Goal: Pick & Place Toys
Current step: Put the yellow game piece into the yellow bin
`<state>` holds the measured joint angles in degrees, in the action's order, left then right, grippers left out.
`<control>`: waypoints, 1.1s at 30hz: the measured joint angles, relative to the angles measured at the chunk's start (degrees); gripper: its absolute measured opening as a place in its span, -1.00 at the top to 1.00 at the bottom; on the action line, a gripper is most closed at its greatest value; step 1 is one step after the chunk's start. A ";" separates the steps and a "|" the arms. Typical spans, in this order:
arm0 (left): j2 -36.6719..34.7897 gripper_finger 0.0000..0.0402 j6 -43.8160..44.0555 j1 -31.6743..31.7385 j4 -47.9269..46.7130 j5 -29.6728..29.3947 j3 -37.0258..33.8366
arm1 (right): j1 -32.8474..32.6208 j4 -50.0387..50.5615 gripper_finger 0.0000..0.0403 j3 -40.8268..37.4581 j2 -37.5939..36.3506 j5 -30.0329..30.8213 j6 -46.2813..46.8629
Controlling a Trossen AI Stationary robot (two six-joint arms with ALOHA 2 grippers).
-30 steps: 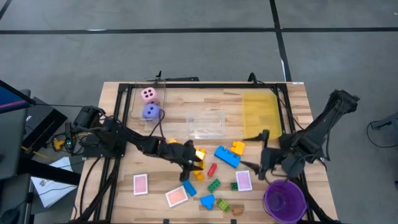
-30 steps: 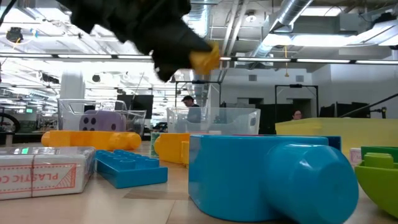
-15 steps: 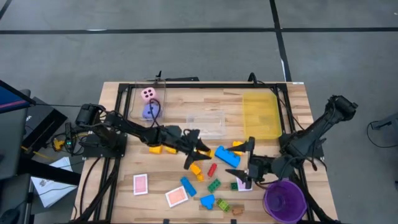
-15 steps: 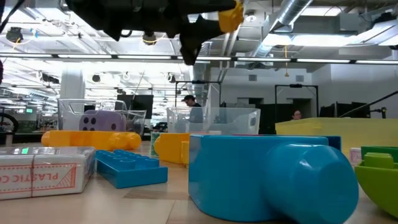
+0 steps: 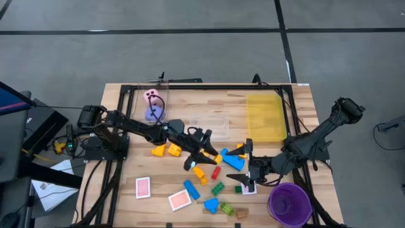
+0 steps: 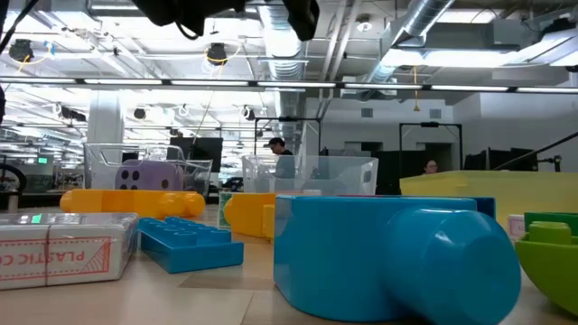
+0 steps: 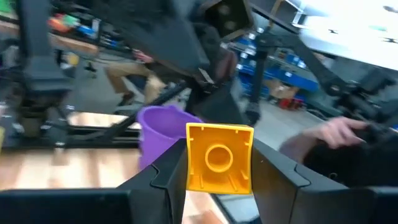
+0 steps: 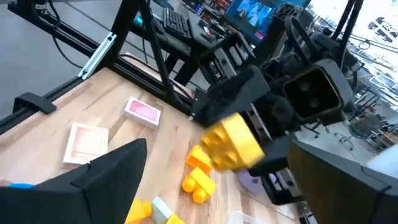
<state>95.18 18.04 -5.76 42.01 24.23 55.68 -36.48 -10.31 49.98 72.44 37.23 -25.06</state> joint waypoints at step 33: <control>11.16 0.34 3.89 -2.56 2.64 0.26 9.58 | 2.87 3.90 -0.88 0.00 0.00 -11.63 4.13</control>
<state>106.34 21.93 -8.32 44.65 24.49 65.26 -33.60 -6.42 49.98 72.44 25.61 -20.93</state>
